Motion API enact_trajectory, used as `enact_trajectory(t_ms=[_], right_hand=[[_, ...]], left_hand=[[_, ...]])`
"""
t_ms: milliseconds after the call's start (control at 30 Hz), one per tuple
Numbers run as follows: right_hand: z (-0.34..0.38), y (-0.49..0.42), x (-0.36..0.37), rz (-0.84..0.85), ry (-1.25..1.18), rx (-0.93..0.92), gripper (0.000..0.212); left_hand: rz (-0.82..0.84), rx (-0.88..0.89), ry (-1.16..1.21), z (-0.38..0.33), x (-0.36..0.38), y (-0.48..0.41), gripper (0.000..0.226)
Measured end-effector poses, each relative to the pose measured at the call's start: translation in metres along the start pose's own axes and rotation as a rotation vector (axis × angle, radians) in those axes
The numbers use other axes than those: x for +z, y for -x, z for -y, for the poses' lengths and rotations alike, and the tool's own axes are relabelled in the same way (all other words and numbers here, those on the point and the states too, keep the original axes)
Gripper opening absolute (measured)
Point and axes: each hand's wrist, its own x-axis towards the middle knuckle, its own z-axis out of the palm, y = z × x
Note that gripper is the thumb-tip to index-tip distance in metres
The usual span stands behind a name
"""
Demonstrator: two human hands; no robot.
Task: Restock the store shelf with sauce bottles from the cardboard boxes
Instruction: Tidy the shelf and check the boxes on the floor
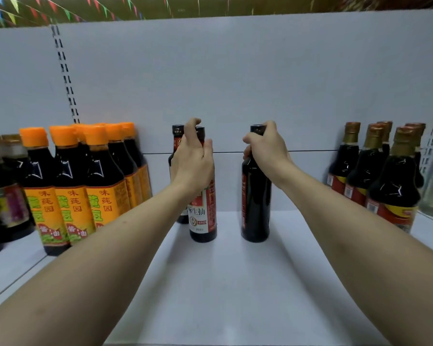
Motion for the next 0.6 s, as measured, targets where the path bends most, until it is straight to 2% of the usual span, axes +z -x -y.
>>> enact_trajectory(t_ms=[100,300,500,600], right_hand=[[-0.005,-0.001,0.005,0.035,0.095,-0.016,0.027],[-0.013,0.001,0.023,0.001,0.341,-0.133,0.038],[-0.010,0.003,0.025,0.002,0.444,-0.153,0.028],[-0.012,0.002,0.022,-0.030,0.471,-0.157,0.036]], left_hand=[[-0.009,-0.001,-0.011,0.006,0.004,-0.003,0.034],[0.009,-0.010,0.043,0.011,0.006,-0.005,0.036],[0.151,-0.053,0.176,0.014,-0.005,-0.004,0.038],[0.219,-0.071,0.238,0.018,-0.016,-0.004,0.042]])
